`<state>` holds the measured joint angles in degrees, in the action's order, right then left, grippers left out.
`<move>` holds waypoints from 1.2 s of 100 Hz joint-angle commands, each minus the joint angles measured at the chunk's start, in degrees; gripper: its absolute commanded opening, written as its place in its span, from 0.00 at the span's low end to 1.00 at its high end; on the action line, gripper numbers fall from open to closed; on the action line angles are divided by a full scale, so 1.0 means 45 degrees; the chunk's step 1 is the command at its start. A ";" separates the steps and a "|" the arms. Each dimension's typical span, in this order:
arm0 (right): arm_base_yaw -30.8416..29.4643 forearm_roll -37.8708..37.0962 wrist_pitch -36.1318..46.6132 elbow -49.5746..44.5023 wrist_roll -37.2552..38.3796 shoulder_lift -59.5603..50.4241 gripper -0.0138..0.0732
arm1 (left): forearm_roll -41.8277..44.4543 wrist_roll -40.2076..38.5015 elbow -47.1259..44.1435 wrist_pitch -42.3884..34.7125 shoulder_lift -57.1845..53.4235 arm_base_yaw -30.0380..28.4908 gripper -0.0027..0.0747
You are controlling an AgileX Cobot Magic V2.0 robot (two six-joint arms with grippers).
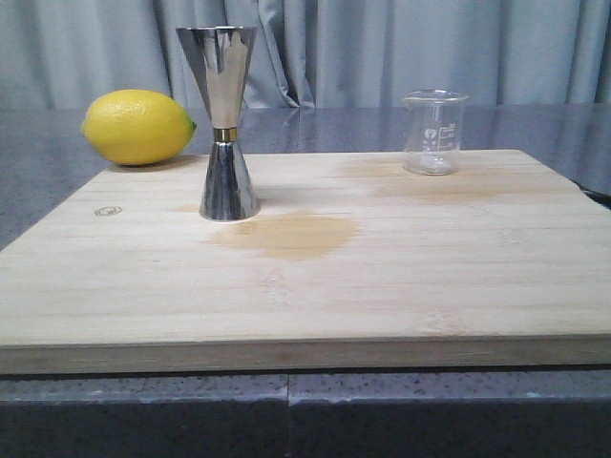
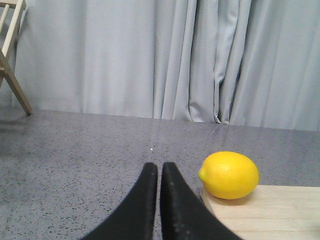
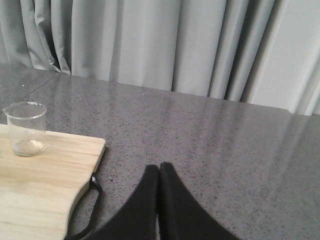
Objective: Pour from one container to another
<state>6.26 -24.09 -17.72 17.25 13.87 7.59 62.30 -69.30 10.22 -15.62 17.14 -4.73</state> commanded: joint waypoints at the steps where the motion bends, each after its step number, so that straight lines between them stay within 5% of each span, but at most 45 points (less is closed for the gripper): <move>1: -0.0097 -0.0119 0.0774 0.0323 -0.0066 0.0122 0.08 | -0.0240 -0.0138 0.0343 -0.0482 0.0066 0.0101 0.01; 25: -0.0097 -0.0119 0.0774 0.0323 -0.0066 0.0122 0.08 | -0.0239 -0.0138 0.0318 -0.0482 0.0066 0.0152 0.01; 33: -0.0097 -0.0119 0.0774 0.0323 -0.0066 0.0122 0.08 | -0.1710 -0.0022 0.0143 -0.0482 0.0066 0.0152 0.01; 55: -0.0097 -0.0119 0.0774 0.0323 -0.0066 0.0122 0.08 | -0.8292 0.7871 -0.1024 -0.1285 -0.0101 0.0799 0.01; 76: -0.0097 -0.0119 0.0774 0.0323 -0.0066 0.0122 0.08 | -1.2378 1.2663 -0.2311 -0.1313 -0.1597 0.1663 0.01; 100: -0.0097 -0.0119 0.0774 0.0323 -0.0066 0.0122 0.08 | -1.4281 1.5475 -0.2663 0.0105 -0.2952 0.1663 0.01; 120: -0.0097 -0.0119 0.0774 0.0323 -0.0066 0.0122 0.08 | -1.4309 1.5630 -0.2687 0.2050 -0.3646 0.1663 0.01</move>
<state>6.24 -24.09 -17.85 17.25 13.87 7.59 -1.33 0.47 -0.28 -6.73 1.61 2.26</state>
